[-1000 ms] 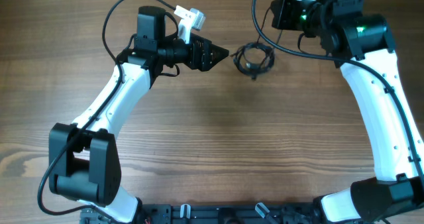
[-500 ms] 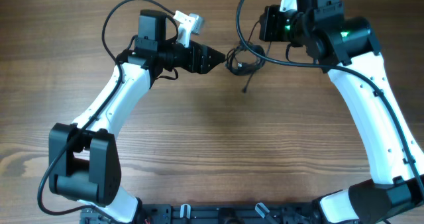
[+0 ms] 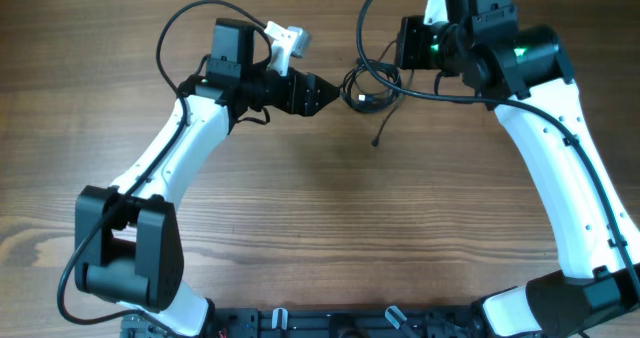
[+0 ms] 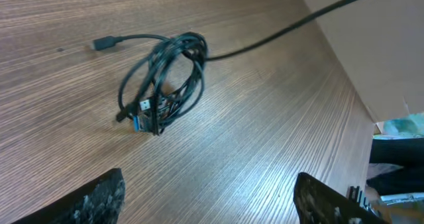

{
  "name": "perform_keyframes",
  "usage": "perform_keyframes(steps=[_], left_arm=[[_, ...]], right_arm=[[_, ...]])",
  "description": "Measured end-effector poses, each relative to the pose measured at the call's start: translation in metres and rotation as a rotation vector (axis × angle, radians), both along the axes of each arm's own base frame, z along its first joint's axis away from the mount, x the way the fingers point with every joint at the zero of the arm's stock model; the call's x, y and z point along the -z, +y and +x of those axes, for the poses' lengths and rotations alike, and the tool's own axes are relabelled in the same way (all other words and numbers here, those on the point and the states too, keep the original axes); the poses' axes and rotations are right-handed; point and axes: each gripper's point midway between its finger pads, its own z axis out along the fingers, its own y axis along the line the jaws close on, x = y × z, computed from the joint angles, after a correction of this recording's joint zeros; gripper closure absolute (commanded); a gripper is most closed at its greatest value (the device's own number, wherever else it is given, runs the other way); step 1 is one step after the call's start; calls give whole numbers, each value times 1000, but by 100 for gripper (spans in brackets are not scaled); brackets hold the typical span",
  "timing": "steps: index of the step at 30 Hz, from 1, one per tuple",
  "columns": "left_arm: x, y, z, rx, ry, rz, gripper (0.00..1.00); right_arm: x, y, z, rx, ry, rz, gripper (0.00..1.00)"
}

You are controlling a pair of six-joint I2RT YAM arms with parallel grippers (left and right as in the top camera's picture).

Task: Untangle cables

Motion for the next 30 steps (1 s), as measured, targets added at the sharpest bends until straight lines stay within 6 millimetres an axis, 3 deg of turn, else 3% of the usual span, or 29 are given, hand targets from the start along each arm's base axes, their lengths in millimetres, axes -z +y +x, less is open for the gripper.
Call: perform_keyframes(steps=[10, 21, 26, 27, 28, 30], left_arm=[[-1, -7, -3, 17, -4, -1, 18], [-5, -8, 2, 12, -32, -12, 18], [-7, -4, 6, 2, -42, -15, 18], [-7, -2, 7, -4, -43, -15, 18], [-7, 0, 8, -9, -42, -16, 18], [-8, 6, 11, -26, -39, -20, 18]], right_arm=[[19, -14, -13, 28, 79, -74, 96], [57, -12, -4, 47, 175, -100, 95], [63, -12, -2, 61, 191, -101, 75], [66, -12, -1, 64, 197, -101, 69], [68, -12, -1, 67, 203, -99, 56], [74, -11, 3, 69, 212, -104, 52]])
